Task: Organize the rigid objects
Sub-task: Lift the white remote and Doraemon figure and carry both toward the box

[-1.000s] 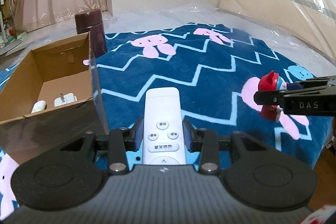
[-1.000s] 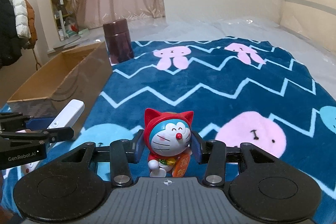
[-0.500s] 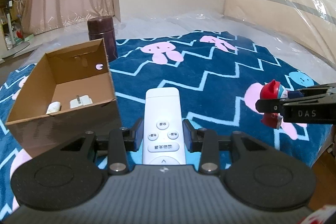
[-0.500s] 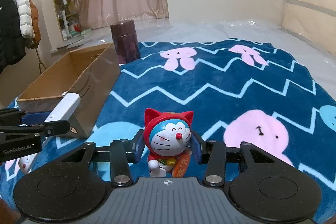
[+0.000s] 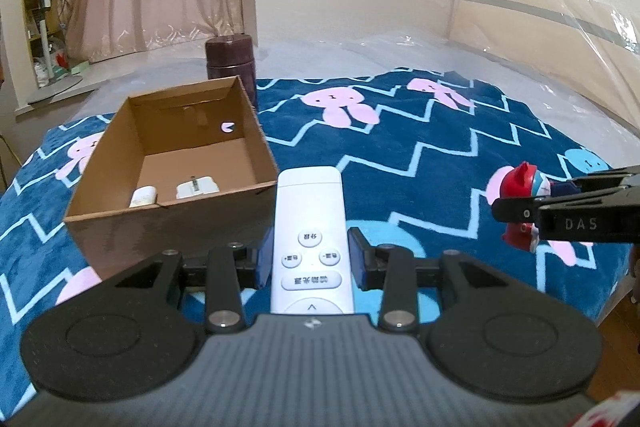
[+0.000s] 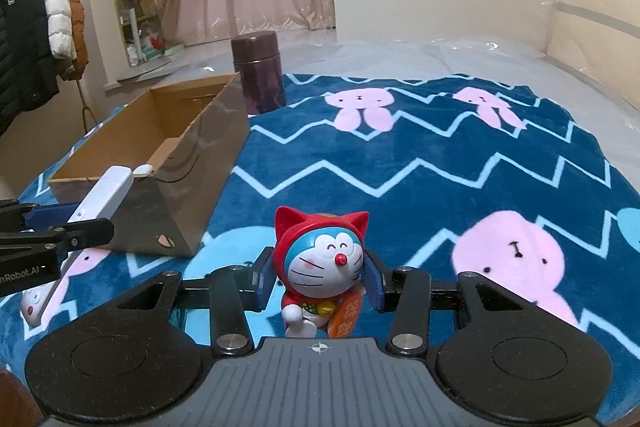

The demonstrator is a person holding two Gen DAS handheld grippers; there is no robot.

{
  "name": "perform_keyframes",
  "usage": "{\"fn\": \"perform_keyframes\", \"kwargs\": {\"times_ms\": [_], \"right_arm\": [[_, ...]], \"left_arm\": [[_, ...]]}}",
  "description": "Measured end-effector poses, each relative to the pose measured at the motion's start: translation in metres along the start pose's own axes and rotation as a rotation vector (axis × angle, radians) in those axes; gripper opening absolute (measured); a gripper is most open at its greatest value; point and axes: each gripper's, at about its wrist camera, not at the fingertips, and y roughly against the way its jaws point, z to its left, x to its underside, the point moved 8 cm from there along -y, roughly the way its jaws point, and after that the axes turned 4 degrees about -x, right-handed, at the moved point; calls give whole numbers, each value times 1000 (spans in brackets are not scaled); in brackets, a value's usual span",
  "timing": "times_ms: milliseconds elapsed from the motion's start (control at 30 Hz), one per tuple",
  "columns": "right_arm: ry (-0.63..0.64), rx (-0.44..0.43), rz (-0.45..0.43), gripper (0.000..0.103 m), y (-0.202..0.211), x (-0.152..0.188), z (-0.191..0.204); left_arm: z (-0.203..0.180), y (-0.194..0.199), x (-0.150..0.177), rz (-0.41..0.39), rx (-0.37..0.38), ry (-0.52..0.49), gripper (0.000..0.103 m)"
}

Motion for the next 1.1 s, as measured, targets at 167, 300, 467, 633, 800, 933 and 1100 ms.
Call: {"fn": "perform_keyframes", "kwargs": {"times_ms": [167,300,467,633,800,933,1100], "right_arm": [[18,-15,-3,42,0,-3,13],[31,-28,-6,42,-1,-5,22],[45,-43,-8,42,-5,-8,32],[60,-57,-9,42,-9,-11,42],[70,-72,-10,42,-15,-15,51],[78,-84,-12,42,-19,-18,59],[94,-94,-10,42,-24,-21,68]], "left_arm": [[13,8,0,-7,-16,15,33],[22,14,-1,-14,-30,24,33],[32,20,-2,-21,-44,32,33],[43,23,-3,-25,-55,42,33],[53,27,-6,-30,-68,46,33],[63,29,-8,-34,-77,54,33],[74,31,-11,-41,-88,67,33]]}}
